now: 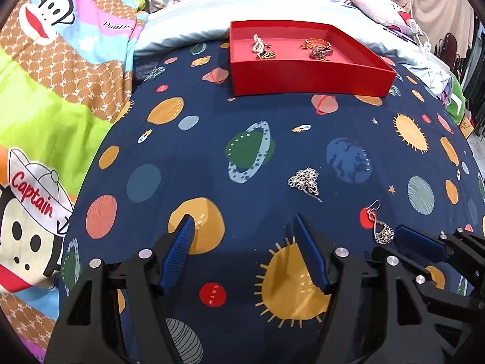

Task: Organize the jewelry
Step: 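Grasp the dangling silver earring with the right tool while the left tool grasps the silver filigree pendant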

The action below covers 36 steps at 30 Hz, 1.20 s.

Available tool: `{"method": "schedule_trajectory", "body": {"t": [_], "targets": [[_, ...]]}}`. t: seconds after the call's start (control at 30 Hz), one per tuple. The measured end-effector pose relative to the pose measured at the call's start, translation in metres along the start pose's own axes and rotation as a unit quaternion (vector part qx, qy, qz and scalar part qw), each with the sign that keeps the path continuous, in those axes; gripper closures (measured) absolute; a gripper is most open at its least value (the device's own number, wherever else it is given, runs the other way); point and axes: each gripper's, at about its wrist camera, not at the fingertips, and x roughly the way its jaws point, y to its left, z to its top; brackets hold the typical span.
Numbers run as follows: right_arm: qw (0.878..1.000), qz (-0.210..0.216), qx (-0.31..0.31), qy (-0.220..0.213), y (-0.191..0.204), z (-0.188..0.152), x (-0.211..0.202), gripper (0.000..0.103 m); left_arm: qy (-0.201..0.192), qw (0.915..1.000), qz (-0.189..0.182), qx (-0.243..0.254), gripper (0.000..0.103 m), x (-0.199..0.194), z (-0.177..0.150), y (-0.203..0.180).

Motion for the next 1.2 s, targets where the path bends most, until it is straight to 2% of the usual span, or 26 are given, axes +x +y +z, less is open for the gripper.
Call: {"method": "schedule_trajectory", "body": {"t": [0.17, 0.3, 0.37, 0.67, 0.73, 0.9, 1.07, 1.2], "targets": [[1.0, -0.015, -0.006, 0.0, 0.0, 0.003, 0.004, 0.072, 0.001, 0.9999, -0.009, -0.008, 0.037, 0.003, 0.003, 0.0], [1.0, -0.022, 0.001, 0.002, -0.007, 0.005, 0.004, 0.087, 0.003, 0.9998, -0.018, -0.007, 0.037, 0.007, 0.005, -0.005], [1.0, -0.024, 0.008, 0.002, -0.012, 0.004, 0.003, 0.091, 0.004, 0.9997, -0.022, -0.006, 0.037, 0.008, 0.007, -0.009], [0.999, -0.033, 0.043, 0.001, -0.037, 0.0, -0.008, 0.091, 0.015, 0.9981, -0.058, -0.015, 0.038, 0.024, 0.02, -0.026], [0.998, -0.029, 0.047, -0.001, -0.038, 0.0, -0.012, 0.091, 0.015, 0.998, -0.059, -0.018, 0.043, 0.028, 0.022, -0.029], [0.999, -0.02, 0.045, -0.009, -0.034, 0.0, -0.018, 0.091, 0.008, 0.9975, -0.07, -0.006, 0.091, 0.027, 0.025, -0.031], [0.999, -0.008, 0.034, -0.014, -0.024, 0.004, -0.02, 0.088, 0.002, 0.9968, -0.08, -0.007, 0.103, 0.022, 0.025, -0.026], [1.0, 0.007, 0.019, -0.012, -0.011, 0.009, -0.015, 0.088, -0.006, 0.9965, -0.082, -0.012, 0.103, 0.014, 0.023, -0.018]]}}
